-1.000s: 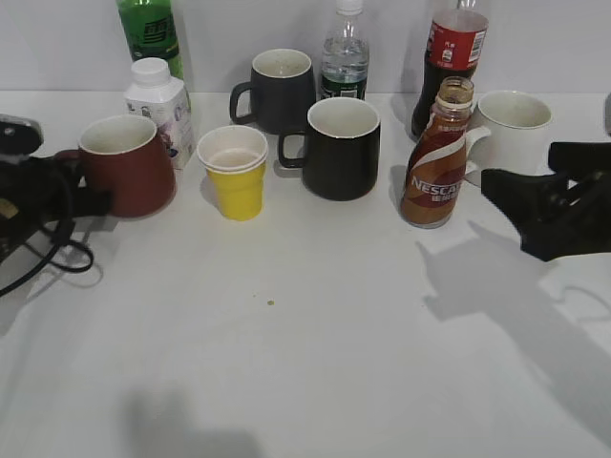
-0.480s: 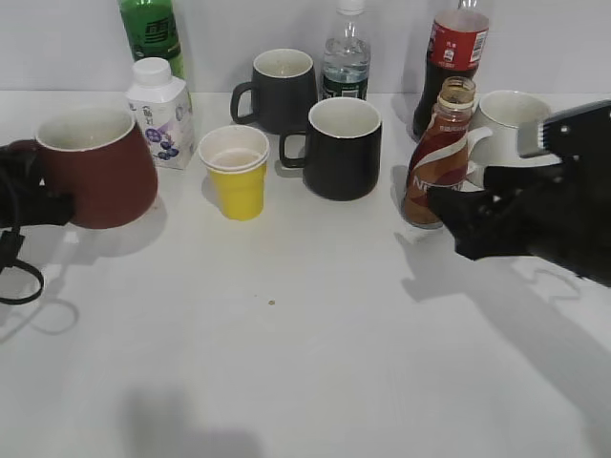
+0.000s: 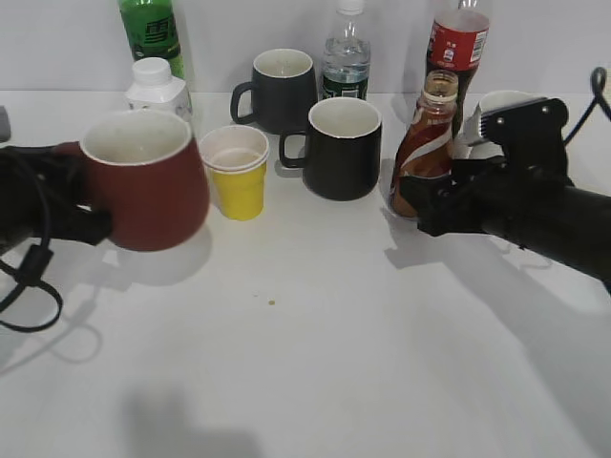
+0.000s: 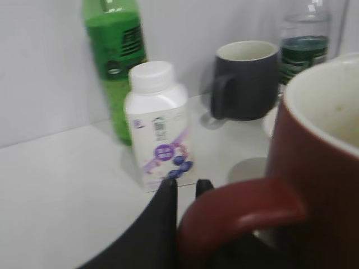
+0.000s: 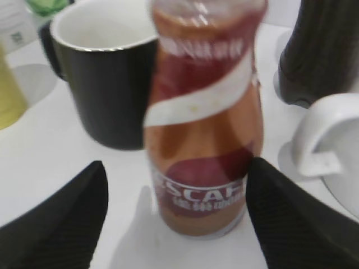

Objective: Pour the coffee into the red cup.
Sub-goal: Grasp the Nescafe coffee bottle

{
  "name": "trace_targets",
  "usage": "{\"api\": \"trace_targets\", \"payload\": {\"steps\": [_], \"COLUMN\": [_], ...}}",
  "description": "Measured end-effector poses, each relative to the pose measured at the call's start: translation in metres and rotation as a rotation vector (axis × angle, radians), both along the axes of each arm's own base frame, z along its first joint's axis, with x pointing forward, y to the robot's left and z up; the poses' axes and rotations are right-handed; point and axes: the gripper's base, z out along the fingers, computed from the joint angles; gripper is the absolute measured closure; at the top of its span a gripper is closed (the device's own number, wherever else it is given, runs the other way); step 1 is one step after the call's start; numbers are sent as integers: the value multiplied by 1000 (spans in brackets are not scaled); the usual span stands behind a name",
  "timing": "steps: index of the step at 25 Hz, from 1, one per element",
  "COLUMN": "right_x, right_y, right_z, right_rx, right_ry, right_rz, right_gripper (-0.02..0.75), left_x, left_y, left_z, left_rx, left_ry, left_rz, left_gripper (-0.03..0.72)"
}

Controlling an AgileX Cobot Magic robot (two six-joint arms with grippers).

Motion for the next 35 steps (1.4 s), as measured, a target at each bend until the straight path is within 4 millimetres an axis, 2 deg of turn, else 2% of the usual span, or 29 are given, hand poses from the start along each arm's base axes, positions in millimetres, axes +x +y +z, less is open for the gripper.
{"api": "trace_targets", "payload": {"steps": [8,15,22,24,26,28,35], "right_x": [18,24,42,45,48,49,48], "right_y": [3,5,13,14,15,15,15], "right_z": [-3,-3,-11,-11,-11,-12,-8], "right_rx": [-10,-17,-22,-22,-20,-20,-40], "right_ry": [-25,-41,-48,-52,-55,-57,-42], "right_rz": [-39,-31,-17,-17,-17,-16,-7], "right_gripper": [165,165,165,181,230,237,237], "left_x": [-12,-16,-17,-18,-19,-20,-4], "left_y": [-24,-30,-31,-33,-35,-36,-50], "left_z": [-1,-2,-2,-2,-2,-3,-7], "left_rx": [46,80,58,61,67,68,89], "left_ry": [-4,-20,-4,-5,-6,-4,0], "left_rz": [-158,-228,-239,-261,-289,-303,-358], "left_gripper": [617,617,618,618,618,618,618]}}
